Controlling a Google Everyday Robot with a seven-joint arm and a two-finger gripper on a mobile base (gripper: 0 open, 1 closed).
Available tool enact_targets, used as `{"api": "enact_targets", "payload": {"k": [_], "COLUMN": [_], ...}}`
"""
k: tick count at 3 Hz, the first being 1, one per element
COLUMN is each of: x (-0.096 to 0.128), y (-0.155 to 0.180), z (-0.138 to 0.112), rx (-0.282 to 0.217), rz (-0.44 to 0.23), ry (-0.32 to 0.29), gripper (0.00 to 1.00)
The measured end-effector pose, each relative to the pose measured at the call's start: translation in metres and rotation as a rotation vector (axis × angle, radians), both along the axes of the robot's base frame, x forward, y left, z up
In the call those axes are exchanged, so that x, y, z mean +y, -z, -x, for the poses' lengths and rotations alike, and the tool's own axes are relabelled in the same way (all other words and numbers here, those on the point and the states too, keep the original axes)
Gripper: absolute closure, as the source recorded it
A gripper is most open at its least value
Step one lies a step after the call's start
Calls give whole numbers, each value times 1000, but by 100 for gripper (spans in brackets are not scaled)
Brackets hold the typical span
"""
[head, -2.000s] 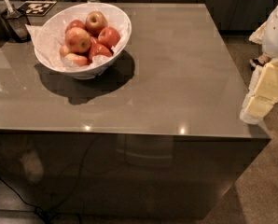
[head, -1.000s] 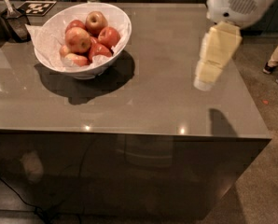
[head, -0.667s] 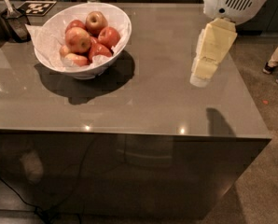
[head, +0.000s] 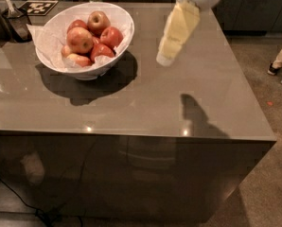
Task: Pick apple from white bowl
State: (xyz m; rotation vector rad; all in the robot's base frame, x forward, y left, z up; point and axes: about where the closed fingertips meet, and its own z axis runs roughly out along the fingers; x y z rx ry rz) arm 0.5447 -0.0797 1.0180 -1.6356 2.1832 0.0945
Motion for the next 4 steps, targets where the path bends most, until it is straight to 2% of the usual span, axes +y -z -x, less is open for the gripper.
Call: {"api": "enact_targets", "payload": {"k": [1, 2, 3, 4], "x": [41, 44, 61, 118], "y": [-13, -44, -27, -4], "z": [-34, -44, -61, -92], "rx": [26, -55, -47, -32], "rz": [-89, -140, -182, -203], "ry": [-68, -61, -53, -40], "gripper": [0, 0, 0, 0]}}
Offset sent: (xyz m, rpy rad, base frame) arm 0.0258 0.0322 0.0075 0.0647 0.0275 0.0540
